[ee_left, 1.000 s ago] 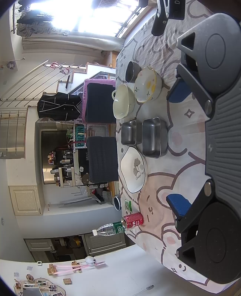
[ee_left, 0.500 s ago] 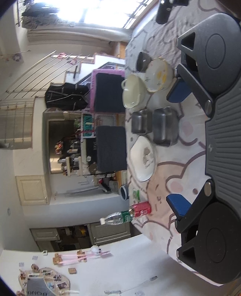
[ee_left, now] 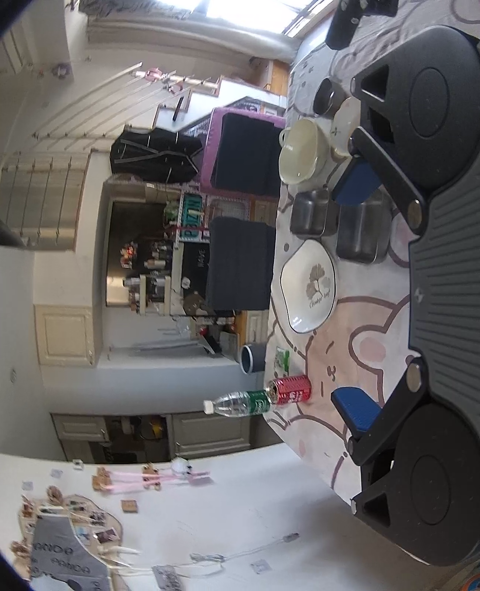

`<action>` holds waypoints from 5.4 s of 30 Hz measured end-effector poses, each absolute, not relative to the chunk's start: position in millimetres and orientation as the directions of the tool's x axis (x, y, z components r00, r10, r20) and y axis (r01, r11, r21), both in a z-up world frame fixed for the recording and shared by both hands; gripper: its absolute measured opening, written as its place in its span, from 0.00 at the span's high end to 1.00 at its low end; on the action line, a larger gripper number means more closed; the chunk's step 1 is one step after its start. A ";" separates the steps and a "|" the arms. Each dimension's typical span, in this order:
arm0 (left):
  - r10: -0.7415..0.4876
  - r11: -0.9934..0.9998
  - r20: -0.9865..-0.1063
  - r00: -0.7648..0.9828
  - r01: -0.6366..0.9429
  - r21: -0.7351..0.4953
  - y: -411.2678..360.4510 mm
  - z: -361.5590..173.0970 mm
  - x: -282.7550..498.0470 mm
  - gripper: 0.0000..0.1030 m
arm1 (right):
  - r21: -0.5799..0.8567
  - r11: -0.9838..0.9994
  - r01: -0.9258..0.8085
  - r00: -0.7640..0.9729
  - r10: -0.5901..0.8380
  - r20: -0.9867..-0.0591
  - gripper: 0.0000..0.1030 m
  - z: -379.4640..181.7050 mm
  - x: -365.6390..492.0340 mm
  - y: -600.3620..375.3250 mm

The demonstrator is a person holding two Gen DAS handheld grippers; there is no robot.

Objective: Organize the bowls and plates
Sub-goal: 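Move both grippers to the white ginkgo plate and close the right gripper on its rim, then close the left gripper on the plate rim while the right gripper holds it, then lift the white plate with both grippers and carry it toward the steel trays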

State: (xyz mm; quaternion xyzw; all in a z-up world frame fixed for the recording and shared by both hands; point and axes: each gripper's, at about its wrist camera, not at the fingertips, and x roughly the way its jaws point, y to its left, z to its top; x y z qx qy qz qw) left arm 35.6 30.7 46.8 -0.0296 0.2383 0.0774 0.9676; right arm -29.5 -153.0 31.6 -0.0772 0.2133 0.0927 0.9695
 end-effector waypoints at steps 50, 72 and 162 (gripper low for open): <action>0.140 0.921 -0.806 0.576 -0.374 -0.108 160.9 -124.3 370.4 0.00 | 0.201 0.890 -0.410 0.583 0.425 -0.692 0.00 -104.3 455.1 2.6; -0.127 0.842 -0.685 0.718 -0.286 -0.457 213.4 -129.4 369.2 0.00 | 0.185 0.905 -0.383 0.413 0.346 -0.842 0.69 -156.7 490.3 42.8; -0.349 0.926 -0.568 0.745 0.179 -0.333 103.9 -0.3 205.3 0.88 | 0.287 0.822 -0.491 0.581 0.555 -0.595 0.87 -9.8 231.9 -136.6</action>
